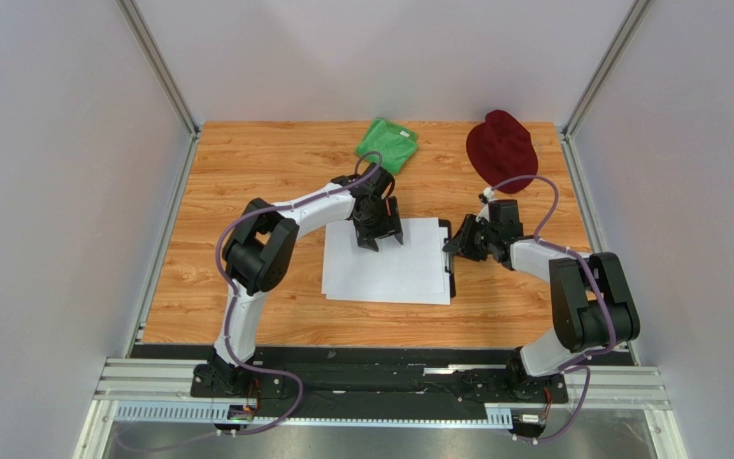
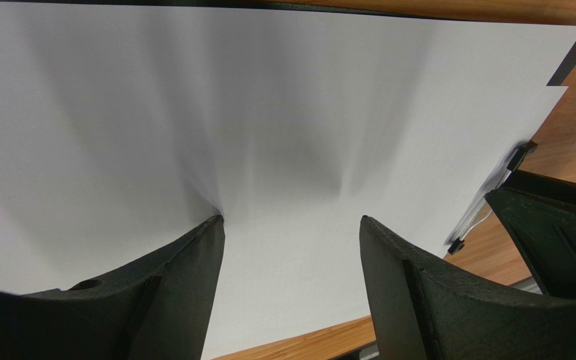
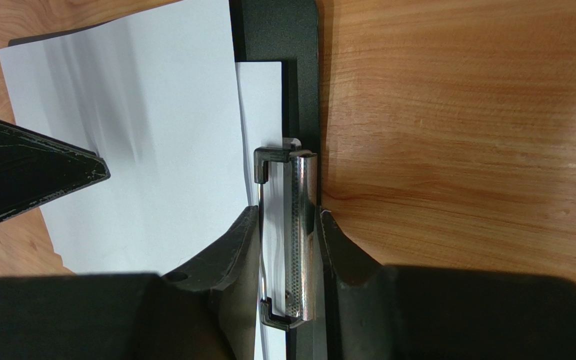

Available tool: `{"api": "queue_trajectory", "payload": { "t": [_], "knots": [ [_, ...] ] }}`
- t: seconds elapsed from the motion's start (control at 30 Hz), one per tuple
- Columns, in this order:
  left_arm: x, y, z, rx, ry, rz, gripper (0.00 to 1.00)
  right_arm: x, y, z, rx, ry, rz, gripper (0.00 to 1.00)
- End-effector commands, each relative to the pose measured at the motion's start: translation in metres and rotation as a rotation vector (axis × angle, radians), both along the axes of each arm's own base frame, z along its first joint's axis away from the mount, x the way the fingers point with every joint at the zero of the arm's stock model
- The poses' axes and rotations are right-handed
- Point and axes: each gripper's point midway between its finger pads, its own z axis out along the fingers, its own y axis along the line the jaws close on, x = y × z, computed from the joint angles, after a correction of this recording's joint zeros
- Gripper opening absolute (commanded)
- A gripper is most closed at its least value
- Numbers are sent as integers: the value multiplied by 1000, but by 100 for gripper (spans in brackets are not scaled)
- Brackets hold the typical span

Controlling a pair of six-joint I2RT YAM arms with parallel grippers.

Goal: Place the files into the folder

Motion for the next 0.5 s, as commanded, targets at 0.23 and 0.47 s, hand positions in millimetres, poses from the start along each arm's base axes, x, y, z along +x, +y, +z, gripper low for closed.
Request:
{"api": "queue_trajectory", "payload": {
  "t": [0.23,0.47],
  "knots": [
    [-33,-24,-39,14,120,-67,75,-6,36,27,165,-61,111,0],
    [-34,-39,-37,-12,122,-82,75,-10,35,22,146,-61,112,0]
  ]
}}
